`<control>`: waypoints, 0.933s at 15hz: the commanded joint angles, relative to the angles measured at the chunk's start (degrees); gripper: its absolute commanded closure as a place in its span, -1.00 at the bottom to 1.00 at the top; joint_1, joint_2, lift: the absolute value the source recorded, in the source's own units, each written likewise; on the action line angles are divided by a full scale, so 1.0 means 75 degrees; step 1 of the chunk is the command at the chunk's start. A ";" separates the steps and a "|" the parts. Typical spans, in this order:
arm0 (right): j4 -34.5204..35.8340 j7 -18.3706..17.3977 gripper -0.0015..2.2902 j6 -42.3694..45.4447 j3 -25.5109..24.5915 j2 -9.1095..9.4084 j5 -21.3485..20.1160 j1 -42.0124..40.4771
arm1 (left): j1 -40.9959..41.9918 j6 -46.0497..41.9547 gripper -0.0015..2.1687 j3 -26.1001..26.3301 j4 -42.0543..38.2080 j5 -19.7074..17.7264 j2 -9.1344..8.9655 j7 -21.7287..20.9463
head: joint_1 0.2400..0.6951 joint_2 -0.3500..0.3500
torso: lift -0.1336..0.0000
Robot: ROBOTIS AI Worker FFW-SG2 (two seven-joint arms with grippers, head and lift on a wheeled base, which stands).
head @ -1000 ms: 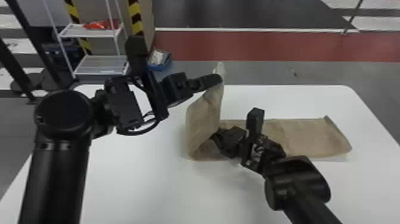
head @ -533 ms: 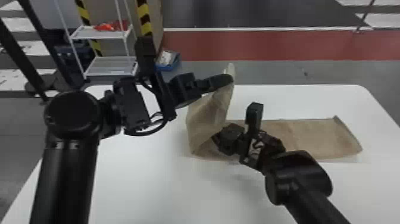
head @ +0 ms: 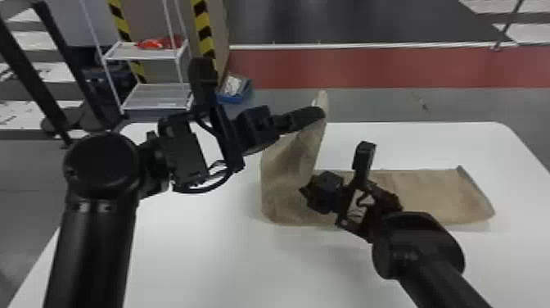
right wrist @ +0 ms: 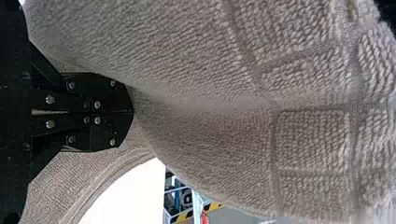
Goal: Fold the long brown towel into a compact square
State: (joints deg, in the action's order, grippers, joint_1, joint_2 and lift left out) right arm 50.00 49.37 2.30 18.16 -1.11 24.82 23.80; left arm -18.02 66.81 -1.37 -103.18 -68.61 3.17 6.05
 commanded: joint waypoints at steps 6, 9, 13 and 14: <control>0.2790 -0.1005 -0.97 0.0050 -0.1518 -0.1363 -0.0426 -0.1978 | 0.0293 -0.0921 0.37 0.0370 0.0198 0.0664 -0.0048 -0.0116 | 0.94 -0.11 | -0.86; 0.4009 -0.1251 -0.95 0.0050 -0.3112 -0.1527 -0.0532 -0.3045 | 0.0433 -0.1343 0.36 0.0897 0.0198 0.1015 -0.0106 0.0025 | 0.94 -0.38 | -0.86; 0.4524 -0.1251 -0.94 0.0894 -0.4390 -0.1574 -0.0368 -0.3889 | 0.0586 -0.2093 0.36 0.1717 0.0269 0.1437 -0.0329 0.0212 | 0.92 -0.83 | -0.86; 0.4325 -0.1251 -0.94 0.1363 -0.4542 -0.1562 -0.0274 -0.3947 | 0.0644 -0.2679 0.36 0.2010 0.0398 0.1566 -0.0387 0.0224 | 0.92 -0.92 | -0.86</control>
State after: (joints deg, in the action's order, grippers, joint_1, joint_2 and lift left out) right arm 83.60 40.00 7.73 -13.97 -12.87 22.03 -4.73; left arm -13.73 51.30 11.16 -101.14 -58.20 0.93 7.69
